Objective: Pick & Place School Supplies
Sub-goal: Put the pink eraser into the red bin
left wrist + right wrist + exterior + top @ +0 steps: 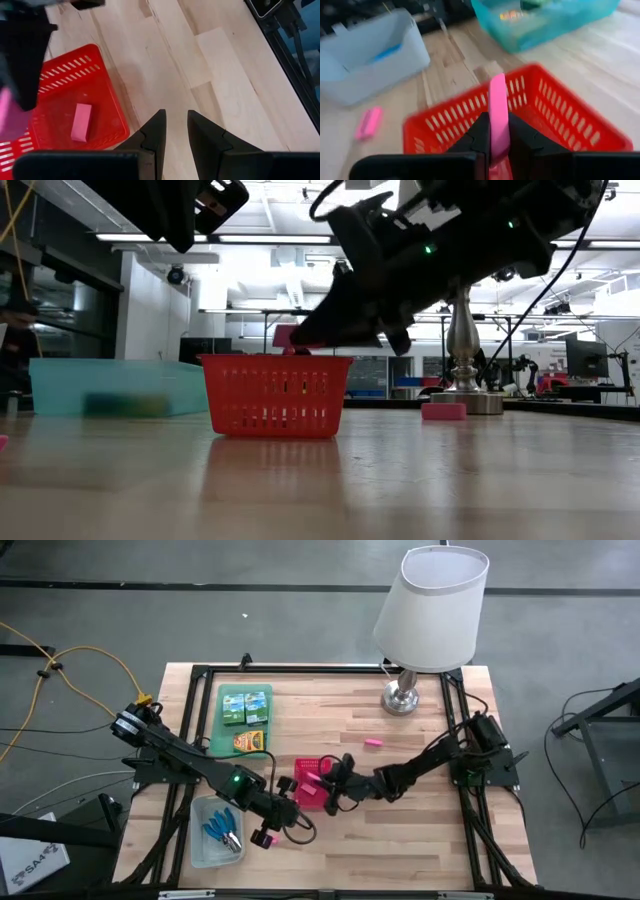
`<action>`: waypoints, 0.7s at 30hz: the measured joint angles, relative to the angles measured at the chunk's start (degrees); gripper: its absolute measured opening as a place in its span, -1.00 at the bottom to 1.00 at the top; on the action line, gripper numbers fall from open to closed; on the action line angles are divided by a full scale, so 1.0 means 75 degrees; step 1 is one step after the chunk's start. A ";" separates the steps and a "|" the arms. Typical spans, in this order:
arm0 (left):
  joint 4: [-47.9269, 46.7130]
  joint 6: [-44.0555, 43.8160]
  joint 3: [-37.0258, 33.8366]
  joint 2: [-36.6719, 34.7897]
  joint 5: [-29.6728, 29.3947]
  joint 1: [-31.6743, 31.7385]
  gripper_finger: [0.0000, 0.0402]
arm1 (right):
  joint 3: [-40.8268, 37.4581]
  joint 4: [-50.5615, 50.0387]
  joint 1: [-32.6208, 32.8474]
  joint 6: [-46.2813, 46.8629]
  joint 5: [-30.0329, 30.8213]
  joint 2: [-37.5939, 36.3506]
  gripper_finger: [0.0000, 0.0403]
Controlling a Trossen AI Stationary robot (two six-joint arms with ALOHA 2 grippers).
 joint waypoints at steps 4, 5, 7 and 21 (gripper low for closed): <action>0.0009 0.0000 0.0000 0.0000 0.0000 0.0000 -0.63 | -0.0004 0.0026 0.0003 0.0003 -0.0005 0.0007 -0.83; 0.0008 0.0000 0.0000 0.0000 0.0000 0.0000 -0.63 | -0.0004 0.0026 0.0003 0.0005 -0.0007 0.0004 -0.82; 0.0009 0.0000 0.0000 0.0000 0.0000 0.0000 -0.63 | -0.0004 -0.0009 0.0000 0.0014 -0.0018 0.0004 -0.78; 0.0010 0.0001 0.0000 0.0000 0.0000 0.0000 -0.63 | -0.0004 0.0003 0.0000 -0.0003 -0.0028 0.0004 -0.69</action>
